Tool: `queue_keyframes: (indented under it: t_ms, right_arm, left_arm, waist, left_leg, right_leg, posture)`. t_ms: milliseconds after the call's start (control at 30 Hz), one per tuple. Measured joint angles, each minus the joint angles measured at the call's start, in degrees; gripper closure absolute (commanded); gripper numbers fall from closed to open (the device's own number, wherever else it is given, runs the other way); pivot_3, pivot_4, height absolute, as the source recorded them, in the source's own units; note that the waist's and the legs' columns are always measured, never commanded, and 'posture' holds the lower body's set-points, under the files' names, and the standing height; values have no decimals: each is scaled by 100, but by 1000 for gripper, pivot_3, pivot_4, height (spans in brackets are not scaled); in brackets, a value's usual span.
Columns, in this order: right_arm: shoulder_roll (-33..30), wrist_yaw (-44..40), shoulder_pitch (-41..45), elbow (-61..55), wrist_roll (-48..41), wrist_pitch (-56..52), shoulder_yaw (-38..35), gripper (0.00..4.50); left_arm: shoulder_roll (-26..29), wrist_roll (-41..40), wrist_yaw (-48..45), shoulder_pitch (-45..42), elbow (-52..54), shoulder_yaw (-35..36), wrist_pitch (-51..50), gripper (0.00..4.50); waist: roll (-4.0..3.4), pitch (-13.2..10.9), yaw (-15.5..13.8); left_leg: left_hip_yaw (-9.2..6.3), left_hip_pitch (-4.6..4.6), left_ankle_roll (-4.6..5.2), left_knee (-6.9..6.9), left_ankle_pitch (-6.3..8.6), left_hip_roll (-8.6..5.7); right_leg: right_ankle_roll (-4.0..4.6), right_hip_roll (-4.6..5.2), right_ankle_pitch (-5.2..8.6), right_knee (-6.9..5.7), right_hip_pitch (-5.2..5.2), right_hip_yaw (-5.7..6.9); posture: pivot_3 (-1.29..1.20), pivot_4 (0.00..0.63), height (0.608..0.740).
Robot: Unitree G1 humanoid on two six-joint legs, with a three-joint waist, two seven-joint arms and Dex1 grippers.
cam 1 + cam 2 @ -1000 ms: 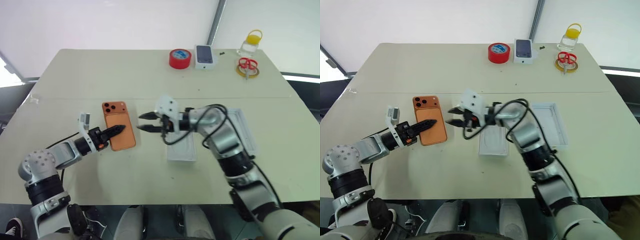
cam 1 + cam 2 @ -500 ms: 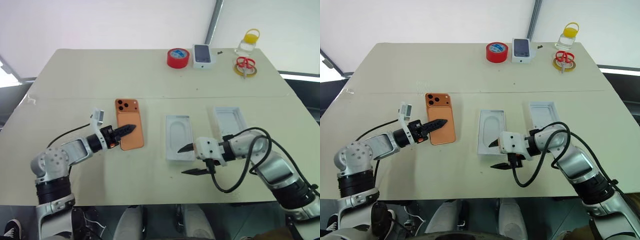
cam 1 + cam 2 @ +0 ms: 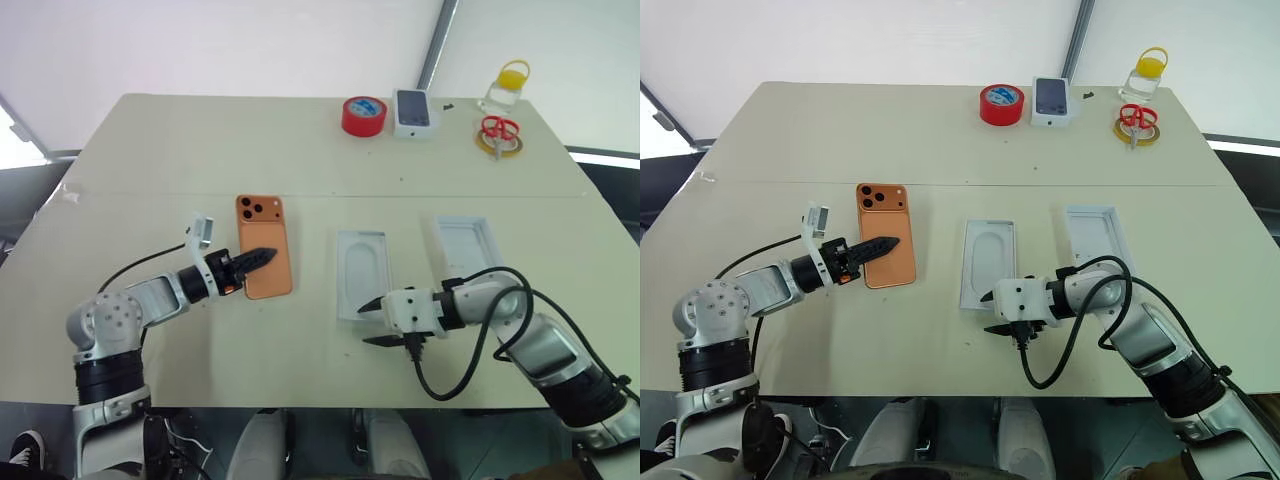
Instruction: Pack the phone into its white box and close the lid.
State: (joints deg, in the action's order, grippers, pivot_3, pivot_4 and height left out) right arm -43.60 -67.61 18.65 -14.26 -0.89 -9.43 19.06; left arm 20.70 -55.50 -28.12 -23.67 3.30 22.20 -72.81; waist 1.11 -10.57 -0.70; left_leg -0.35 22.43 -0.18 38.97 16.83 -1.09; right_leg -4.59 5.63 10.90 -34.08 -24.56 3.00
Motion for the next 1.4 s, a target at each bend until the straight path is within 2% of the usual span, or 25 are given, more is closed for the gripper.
queue_keyframes:
  t_ms: [33,67,233,367,600,700,900,1000,1100,1200,1400]
  right_arm:
    - [18,18,22,0,1,-8,0,4348]
    - [30,50,37,6,5,-18,-5,4470]
    - [280,190,163,134,87,-15,104,4470]
    - [762,558,649,574,431,-36,308,4470]
    - [1301,968,1221,1159,873,-222,538,4470]
    - [1345,947,1258,1169,857,-433,539,3565]
    - [1339,711,1143,808,319,-1077,331,417]
    - [1287,608,1138,508,-385,-1444,-311,417]
    - [904,622,1258,657,-588,-1434,-804,417]
    - [580,745,1260,1303,-411,-1150,-922,417]
    - [648,935,1227,1473,-389,-1046,-942,417]
  left_arm:
    - [-20,-15,25,-28,0,0,0,4500]
    - [-39,-28,68,-65,-1,4,-1,4500]
    - [-274,-239,322,-355,-119,104,-7,4500]
    - [-487,-276,549,-652,-386,160,51,4500]
    - [-534,118,497,-986,-971,-267,517,4500]
    - [-585,255,439,-1127,-1293,-371,678,4500]
    - [-678,261,332,-1207,-1663,-357,730,4500]
    - [-800,264,270,-1273,-1787,-420,731,4500]
    - [-990,300,254,-1421,-2034,-466,750,4500]
    - [-1172,354,344,-1599,-2331,-465,726,4500]
    - [-1390,466,618,-1806,-2938,-466,460,4500]
  waist:
    - [1,-1,-6]
    - [2,-1,-7]
    - [4,-3,-3]
    - [5,-3,13]
    - [4,-3,-3]
    - [4,-3,3]
    - [3,-4,14]
    - [3,-6,-11]
    - [5,-6,-28]
    - [6,-7,0]
    - [2,-10,82]
  left_leg:
    - [0,0,0,1,0,0]
    - [0,0,0,2,0,0]
    - [-1,1,0,4,0,0]
    - [-1,0,-1,5,-2,0]
    - [0,1,-2,6,-2,-7]
    - [0,1,-1,6,-2,-7]
    - [-1,1,-1,5,-2,-5]
    - [-2,2,0,8,-2,-5]
    - [-4,2,5,16,1,-9]
    - [2,2,8,15,3,-12]
    - [4,0,6,8,1,-8]
  right_leg:
    - [0,0,0,0,0,0]
    - [0,0,0,0,1,0]
    - [-4,-1,-2,-2,2,1]
    - [-15,-5,-9,-4,1,1]
    - [-16,-4,-11,-3,2,0]
    - [-16,-4,-11,-3,3,1]
    - [-17,-5,-12,-4,2,1]
    - [-17,-4,-12,-3,5,2]
    - [-17,1,-12,2,13,6]
    - [-18,0,-12,2,12,5]
    - [-19,-11,-12,-9,2,5]
  posture:
    - [0,150,740]
    - [0,150,740]
    - [0,150,740]
    - [0,150,740]
    - [0,150,740]
    - [0,150,740]
    - [0,150,740]
    - [0,150,740]
    - [0,150,740]
    - [0,150,740]
    - [0,150,740]
